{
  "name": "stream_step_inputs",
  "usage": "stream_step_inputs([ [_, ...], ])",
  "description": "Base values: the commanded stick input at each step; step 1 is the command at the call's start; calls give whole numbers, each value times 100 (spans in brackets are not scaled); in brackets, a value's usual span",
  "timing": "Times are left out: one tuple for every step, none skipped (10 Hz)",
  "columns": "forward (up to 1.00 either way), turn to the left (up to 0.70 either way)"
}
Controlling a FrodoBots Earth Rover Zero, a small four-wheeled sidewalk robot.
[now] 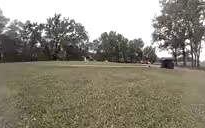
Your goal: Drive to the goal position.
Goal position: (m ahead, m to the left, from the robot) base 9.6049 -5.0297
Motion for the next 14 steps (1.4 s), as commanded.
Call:
stream_step_inputs([
  [70,-6],
  [70,-14],
  [70,-14],
  [70,-14],
  [70,-14],
  [70,-14],
  [70,-14],
  [70,-14],
  [70,-14],
  [70,0],
  [70,0],
  [70,0],
  [70,0],
  [70,0],
])
